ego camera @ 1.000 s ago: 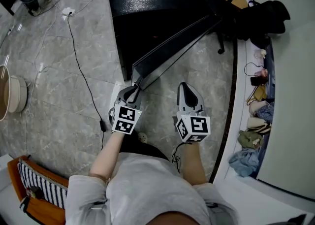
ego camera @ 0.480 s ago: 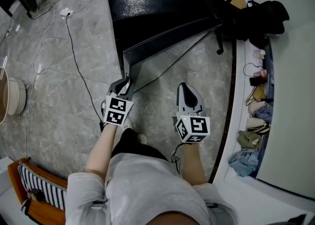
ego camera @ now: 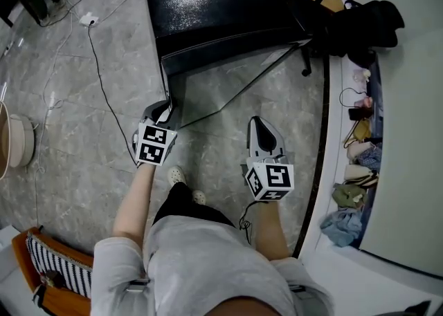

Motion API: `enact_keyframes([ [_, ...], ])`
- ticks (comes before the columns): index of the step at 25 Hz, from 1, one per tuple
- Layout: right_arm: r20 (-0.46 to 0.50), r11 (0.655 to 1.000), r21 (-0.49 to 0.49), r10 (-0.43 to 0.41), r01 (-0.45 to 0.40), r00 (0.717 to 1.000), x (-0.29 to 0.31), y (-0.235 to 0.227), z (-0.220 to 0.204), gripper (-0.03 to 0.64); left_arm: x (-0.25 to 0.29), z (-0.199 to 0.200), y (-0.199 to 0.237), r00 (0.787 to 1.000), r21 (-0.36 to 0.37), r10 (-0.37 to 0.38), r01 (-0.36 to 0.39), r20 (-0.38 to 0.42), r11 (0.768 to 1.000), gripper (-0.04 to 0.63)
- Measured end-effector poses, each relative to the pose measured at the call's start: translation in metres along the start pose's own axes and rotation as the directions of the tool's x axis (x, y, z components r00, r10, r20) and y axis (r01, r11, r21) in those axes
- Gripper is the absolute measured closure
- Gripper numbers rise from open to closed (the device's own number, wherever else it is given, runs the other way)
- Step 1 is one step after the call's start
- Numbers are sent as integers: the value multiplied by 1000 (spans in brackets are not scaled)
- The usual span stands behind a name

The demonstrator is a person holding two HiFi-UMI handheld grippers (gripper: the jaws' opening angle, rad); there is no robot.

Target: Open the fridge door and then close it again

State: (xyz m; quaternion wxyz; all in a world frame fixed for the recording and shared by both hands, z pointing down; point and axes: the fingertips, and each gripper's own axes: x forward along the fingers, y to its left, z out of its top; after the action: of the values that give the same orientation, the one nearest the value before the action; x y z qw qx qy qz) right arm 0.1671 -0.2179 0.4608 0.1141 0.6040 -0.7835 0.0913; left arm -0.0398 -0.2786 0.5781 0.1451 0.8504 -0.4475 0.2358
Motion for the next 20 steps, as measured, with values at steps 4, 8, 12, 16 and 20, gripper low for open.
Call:
enact_keyframes([
  [4, -2, 1000, 3, -5, 5, 1000, 6, -1, 1, 592, 5, 4, 10, 1000, -4, 5, -5, -1, 1000, 532],
  [8, -1, 1000, 4, -6, 6, 1000, 10, -1, 2, 591, 10, 7, 16, 1000, -7, 9, -9, -4, 1000, 531],
  [12, 1, 1000, 7, -10, 10, 1000, 12, -1, 3, 592, 14, 8, 22, 1000, -2, 10, -10, -5, 1000, 529],
  [16, 1, 1000, 6, -17, 17, 1000, 12, -2, 3, 591, 17, 10, 26, 1000, 2, 17, -17, -6, 1000, 529],
  [20, 1, 1000, 7, -20, 20, 1000, 11, -1, 2, 591, 19, 9, 27, 1000, 14, 7, -7, -4, 1000, 528],
])
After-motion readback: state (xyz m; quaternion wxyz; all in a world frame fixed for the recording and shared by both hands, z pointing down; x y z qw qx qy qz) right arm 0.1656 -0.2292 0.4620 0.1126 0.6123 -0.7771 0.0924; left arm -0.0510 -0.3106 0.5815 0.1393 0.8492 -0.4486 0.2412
